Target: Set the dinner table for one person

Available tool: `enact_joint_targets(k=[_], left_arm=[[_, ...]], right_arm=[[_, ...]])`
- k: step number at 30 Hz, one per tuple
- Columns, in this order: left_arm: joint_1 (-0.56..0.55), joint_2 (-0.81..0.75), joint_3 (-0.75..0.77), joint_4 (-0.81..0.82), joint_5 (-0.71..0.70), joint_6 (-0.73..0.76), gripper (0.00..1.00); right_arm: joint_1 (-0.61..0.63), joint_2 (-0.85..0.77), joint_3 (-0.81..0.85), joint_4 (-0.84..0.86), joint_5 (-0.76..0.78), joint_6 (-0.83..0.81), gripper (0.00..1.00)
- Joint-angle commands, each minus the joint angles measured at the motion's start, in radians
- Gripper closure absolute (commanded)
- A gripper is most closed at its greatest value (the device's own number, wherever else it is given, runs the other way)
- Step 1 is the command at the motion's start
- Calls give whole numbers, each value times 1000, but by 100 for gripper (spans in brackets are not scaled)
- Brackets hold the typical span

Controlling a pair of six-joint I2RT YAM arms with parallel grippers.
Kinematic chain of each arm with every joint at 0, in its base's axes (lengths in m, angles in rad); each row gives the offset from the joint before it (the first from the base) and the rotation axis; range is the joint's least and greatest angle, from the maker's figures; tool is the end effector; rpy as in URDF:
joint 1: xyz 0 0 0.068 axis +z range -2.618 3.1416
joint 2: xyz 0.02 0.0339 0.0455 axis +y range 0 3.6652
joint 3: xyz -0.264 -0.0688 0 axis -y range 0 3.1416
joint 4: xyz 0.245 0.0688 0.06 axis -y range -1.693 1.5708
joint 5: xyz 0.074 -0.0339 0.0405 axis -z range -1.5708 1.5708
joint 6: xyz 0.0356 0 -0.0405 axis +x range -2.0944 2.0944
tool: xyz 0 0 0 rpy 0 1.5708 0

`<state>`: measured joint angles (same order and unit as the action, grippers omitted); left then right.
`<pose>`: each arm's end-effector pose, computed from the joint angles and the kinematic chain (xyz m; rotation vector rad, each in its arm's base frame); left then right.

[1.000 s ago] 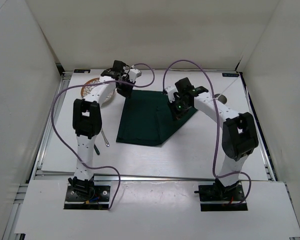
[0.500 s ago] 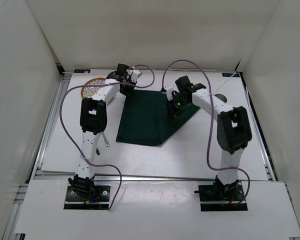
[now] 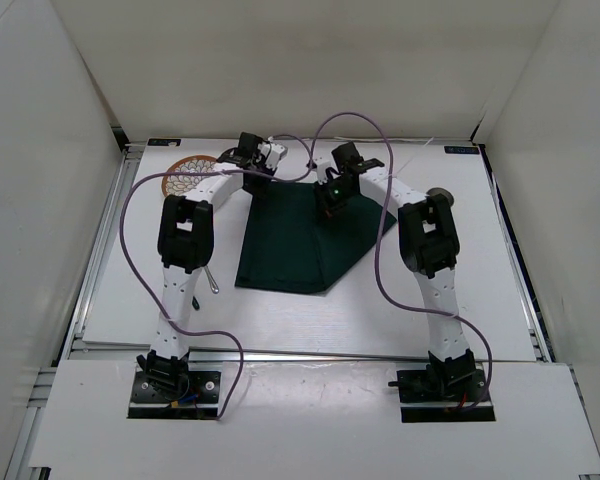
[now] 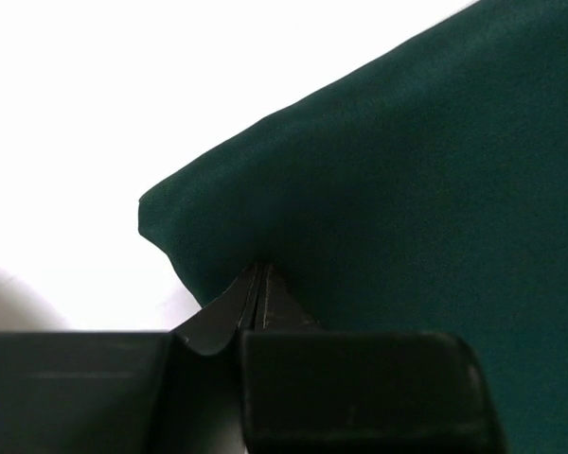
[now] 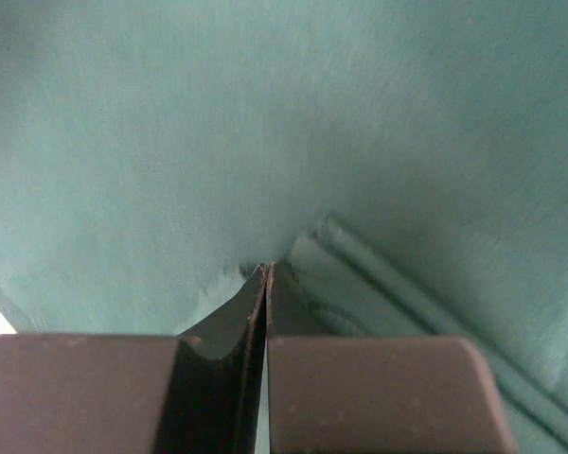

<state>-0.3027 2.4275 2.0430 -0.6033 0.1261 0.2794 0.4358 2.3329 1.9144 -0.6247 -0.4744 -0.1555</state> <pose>0.5039 -0.1621 0.1589 0.7796 2.4338 -0.1702 0.4498 0.2274 0.1684 -0.9186 2.4342 0.7195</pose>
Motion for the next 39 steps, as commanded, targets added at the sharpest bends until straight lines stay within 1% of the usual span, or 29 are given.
enact_joint_targets(k=[1, 2, 3, 4, 7, 9, 10, 12, 14, 15, 16, 19, 20, 23, 25, 27, 28, 29, 30, 32, 33, 34, 36, 38, 39], left_arm=[[-27, -39, -70, -105, 3, -11, 90], [-27, -50, -85, -105, 3, -11, 90], [-27, -50, -95, -105, -11, -11, 90], [-27, -60, -95, -105, -11, 0, 90], [-36, -70, -121, -105, -23, 0, 90], [-36, -81, -121, -105, -37, 0, 90], [-36, -81, -121, -105, -46, 0, 90], [-36, -81, -121, -105, -46, 9, 90], [-36, -81, -121, -105, -60, 9, 90], [-36, -81, -121, -105, -60, 9, 90], [-36, -81, -121, -105, -69, 9, 90], [-27, -81, -121, -105, -80, 9, 90], [-27, -81, -132, -105, -80, 9, 90], [-16, -90, -132, -105, -89, 9, 90], [-7, -100, -132, -105, -89, 9, 90], [-7, -113, -132, -105, -89, 9, 90], [-7, -113, -141, -105, -89, 9, 90], [-7, -125, -141, -105, -89, 9, 90], [2, -140, -150, -105, -98, 9, 90], [2, -153, -150, -105, -98, 9, 90], [2, -168, -162, -105, -98, 9, 90], [2, -168, -173, -105, -98, 9, 90], [2, -182, -173, -105, -98, 9, 90], [2, -193, -184, -105, -109, 18, 90], [2, -193, -184, -105, -109, 18, 90]], right_arm=[[-2, 13, 43, 98, -17, 68, 100], [-2, 25, 43, 126, -6, 68, 100], [-2, 25, 43, 126, 11, 89, 100], [-2, 45, 84, 114, 22, 108, 100], [13, 57, 110, 114, 103, 119, 100], [27, 110, 168, -10, 173, 93, 100], [27, 130, 232, -65, 198, 93, 100], [27, 141, 235, -182, 198, 93, 100], [27, 91, 100, -196, 209, 93, 100], [27, 27, 43, -187, 209, 93, 100], [18, -9, -74, -175, 218, 83, 100], [4, -157, -228, -150, 227, 83, 100], [-9, -193, -309, -150, 227, 74, 100], [-52, -350, -440, -179, 246, 30, 100], [-72, -404, -491, -235, 273, 1, 100], [-115, -493, -573, -280, 283, -53, 100], [-130, -530, -607, -293, 301, -68, 100], [-161, -611, -641, -308, 344, -87, 100], [-173, -654, -690, -308, 361, -134, 100], [-195, -760, -703, -308, 378, -168, 100], [-209, -782, -674, -317, 360, -193, 100], [-209, -799, -654, -317, 305, -193, 93], [-209, -799, -612, -317, 267, -193, 78], [-209, -752, -542, -317, 267, -167, 78], [-209, -738, -542, -326, 252, -167, 76]])
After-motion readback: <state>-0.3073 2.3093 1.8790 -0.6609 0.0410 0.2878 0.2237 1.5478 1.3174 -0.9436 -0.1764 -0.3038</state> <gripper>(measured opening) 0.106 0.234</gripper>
